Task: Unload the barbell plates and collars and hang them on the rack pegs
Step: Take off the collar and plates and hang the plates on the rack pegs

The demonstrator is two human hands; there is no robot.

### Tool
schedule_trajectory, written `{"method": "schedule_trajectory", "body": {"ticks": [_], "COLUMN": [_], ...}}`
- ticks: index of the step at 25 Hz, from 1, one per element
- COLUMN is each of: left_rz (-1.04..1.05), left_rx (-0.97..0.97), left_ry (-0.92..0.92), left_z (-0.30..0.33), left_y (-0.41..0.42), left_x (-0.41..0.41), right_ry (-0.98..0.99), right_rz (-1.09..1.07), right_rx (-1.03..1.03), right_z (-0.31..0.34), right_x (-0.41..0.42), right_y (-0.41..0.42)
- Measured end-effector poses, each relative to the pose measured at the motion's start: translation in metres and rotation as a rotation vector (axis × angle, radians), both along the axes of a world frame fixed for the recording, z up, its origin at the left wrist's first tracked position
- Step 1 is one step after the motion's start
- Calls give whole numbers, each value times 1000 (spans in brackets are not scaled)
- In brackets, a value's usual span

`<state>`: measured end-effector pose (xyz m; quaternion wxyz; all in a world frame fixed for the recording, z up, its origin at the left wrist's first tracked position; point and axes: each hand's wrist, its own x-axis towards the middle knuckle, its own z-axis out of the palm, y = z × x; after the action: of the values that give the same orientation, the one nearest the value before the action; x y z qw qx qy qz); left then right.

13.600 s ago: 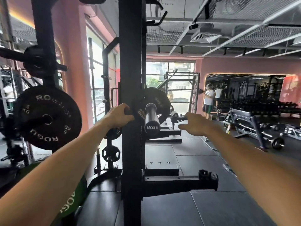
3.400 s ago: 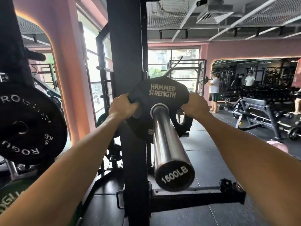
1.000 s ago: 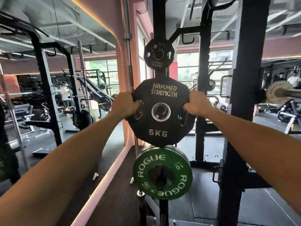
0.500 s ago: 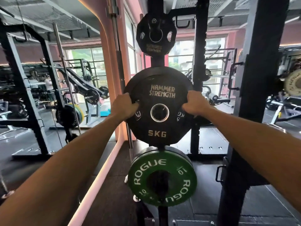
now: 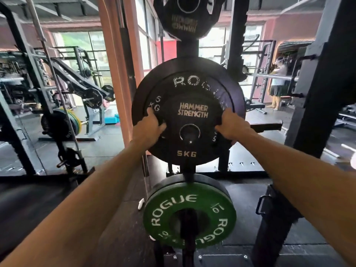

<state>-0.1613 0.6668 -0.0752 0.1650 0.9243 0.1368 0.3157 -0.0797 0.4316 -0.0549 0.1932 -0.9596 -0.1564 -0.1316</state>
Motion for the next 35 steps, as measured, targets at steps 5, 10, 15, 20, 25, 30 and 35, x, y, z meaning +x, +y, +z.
{"method": "schedule_trajectory", "body": {"ticks": [5,10,15,20,25,30,35], "left_rz": [105,185,210,154,13,-175,-191], "left_rx": [172,194,123,94,-44,-19,-87], "left_ry": [30,78,118,283,323,279,272], "left_z": [-3,2,-1,17,24,40,48], "left_y": [11,14,21,20,12,-25,-60], "left_x": [40,73,97,82,40,-24,-93], "right_ry": [53,6,-7,8,58,32,-49], "right_rz": [-102,-147,-150,-116,102,279,339], "right_rx": [-181,-207,-211,-158,-49,28,-9], "right_z": [-2,3,2,-8,7,22,30], "right_x": [33,68,93,67,33,-21,-69], "right_y": [16,32,43,37,8,-26,-61]}}
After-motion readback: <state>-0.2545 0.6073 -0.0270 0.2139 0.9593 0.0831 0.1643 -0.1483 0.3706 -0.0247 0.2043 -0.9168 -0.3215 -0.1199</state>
